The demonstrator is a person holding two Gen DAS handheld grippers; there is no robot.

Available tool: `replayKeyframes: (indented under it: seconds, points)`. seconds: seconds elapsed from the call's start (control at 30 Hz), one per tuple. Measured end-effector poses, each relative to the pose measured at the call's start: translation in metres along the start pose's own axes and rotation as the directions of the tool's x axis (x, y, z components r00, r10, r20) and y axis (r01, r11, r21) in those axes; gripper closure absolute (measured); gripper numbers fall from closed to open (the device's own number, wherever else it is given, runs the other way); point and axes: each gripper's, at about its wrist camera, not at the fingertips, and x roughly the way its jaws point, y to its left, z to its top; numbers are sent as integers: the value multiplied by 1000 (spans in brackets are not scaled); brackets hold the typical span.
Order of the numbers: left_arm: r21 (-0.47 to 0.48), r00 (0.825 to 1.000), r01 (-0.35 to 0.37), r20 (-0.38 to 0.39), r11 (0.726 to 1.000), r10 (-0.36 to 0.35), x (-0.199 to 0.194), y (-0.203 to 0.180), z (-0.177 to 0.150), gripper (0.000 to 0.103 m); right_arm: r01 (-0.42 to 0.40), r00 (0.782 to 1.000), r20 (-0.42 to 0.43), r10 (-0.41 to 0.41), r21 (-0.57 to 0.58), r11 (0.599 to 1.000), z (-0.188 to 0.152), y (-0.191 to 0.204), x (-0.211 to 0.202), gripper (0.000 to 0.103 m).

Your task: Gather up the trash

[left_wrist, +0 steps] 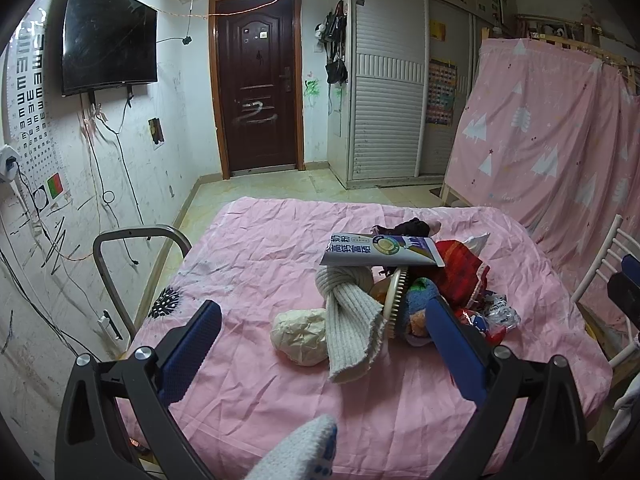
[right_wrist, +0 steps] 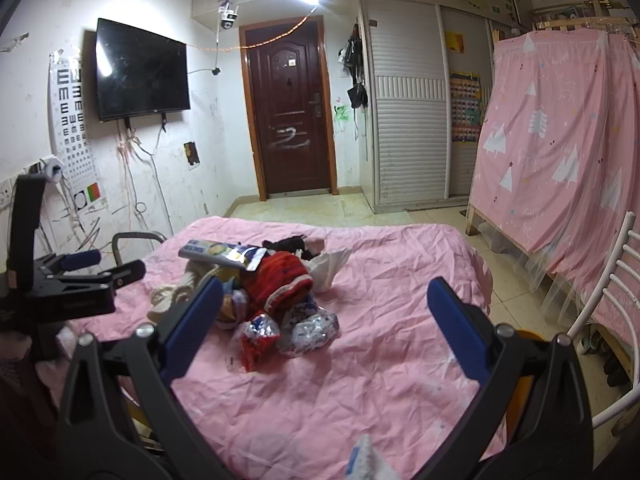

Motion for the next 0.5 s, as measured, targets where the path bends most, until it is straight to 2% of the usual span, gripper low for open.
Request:
replayKeyframes:
  seconds: [0.3,0.5]
  points:
    - [-6,1000,-5,-28,1000,5,11,5,-3,10,-2,1000,-27,2,-2,1000,-4,-1,10,5]
    - [-29,998,11,-65,1000,-13,22,20,-7,10,-46,993,-112,43,-20,999,-19,6,36,5]
